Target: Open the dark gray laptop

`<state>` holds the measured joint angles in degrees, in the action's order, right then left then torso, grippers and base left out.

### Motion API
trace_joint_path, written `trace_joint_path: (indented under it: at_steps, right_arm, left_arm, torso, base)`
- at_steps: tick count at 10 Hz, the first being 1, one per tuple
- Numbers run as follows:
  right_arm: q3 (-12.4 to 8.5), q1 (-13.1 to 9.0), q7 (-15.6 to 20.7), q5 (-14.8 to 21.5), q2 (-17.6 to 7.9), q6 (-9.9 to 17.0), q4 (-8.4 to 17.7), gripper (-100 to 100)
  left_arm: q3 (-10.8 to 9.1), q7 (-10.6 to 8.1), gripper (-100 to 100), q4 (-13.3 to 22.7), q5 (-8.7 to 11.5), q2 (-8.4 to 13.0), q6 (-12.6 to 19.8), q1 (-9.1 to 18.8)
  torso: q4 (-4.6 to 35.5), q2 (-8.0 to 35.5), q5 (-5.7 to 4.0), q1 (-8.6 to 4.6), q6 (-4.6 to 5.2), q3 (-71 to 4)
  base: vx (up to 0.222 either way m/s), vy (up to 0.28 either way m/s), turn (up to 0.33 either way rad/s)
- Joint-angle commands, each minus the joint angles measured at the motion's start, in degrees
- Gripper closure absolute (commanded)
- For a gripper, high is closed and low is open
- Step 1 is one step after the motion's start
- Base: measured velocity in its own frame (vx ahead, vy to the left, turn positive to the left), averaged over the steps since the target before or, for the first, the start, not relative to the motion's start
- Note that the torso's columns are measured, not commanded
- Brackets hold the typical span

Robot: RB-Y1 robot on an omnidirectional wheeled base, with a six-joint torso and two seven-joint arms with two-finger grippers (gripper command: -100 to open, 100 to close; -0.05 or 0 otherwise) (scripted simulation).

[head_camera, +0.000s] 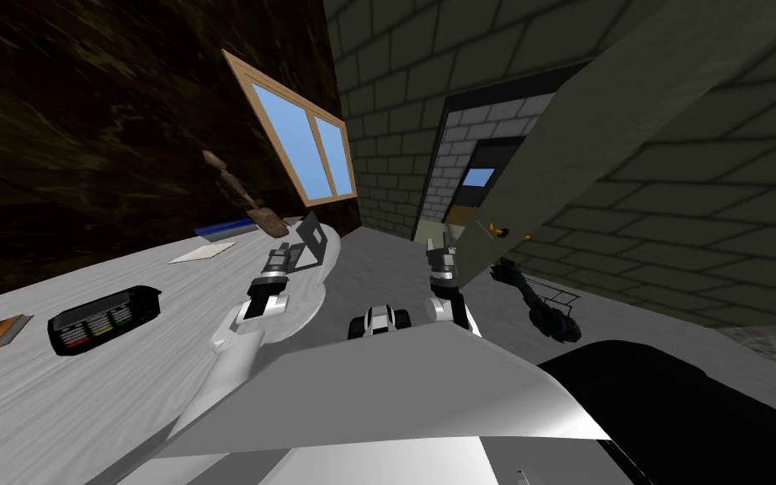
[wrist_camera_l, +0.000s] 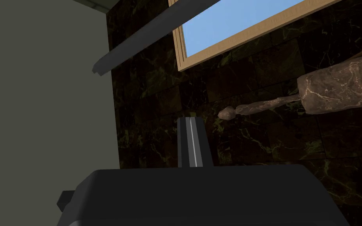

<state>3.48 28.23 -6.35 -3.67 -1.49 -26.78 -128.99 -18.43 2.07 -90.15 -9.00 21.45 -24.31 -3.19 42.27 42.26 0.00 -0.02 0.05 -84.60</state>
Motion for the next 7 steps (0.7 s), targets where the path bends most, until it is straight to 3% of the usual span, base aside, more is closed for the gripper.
trace_joint_path:
  at_steps: [1,2,3,5,6,7]
  right_arm:
    - [0.0,0.0,0.0,0.0,0.0,0.0,0.0,0]
    - [0.0,0.0,0.0,0.0,0.0,0.0,0.0,0]
    - [0.0,0.0,0.0,0.0,0.0,0.0,0.0,0]
    - [0.0,0.0,0.0,0.0,0.0,0.0,0.0,0]
    - [0.0,0.0,0.0,0.0,0.0,0.0,0.0,0]
    - [0.0,0.0,0.0,0.0,0.0,0.0,0.0,0]
  left_arm:
    - [3.46,-1.50,100,-4.3,0.2,-0.1,-0.4,-3.6]
    - [3.75,-1.50,100,-5.2,0.2,-0.1,-0.4,-3.9]
    - [6.09,-2.91,100,-7.4,0.4,0.1,-0.8,-6.3]
    - [6.70,-2.91,100,-8.7,0.4,0.1,-0.8,-6.9]
    - [9.34,-4.32,100,-10.7,0.6,0.3,-1.2,-9.3]
    - [9.66,-4.32,100,-11.4,0.6,0.3,-1.2,-9.9]
  torso:
    - [0.1,0.2,-0.01,-0.01,0.02,0.1]
    - [0.0,0.0,-0.01,-0.02,-0.12,0.0]
    - [0.0,0.0,-0.01,0.00,-0.02,0.0]
    - [0.0,0.0,0.02,0.08,-0.01,0.0]
    - [0.1,0.3,0.02,0.06,0.01,0.2]
    - [0.1,0.1,-0.01,-0.05,-0.11,0.1]
  base:
    - [0.157,-0.038,0.328]
    - [0.146,-0.047,0.280]
    - [0.175,-0.032,0.392]
    - [0.097,-0.030,0.134]
    - [0.097,-0.062,0.340]
    - [0.110,-0.069,0.254]
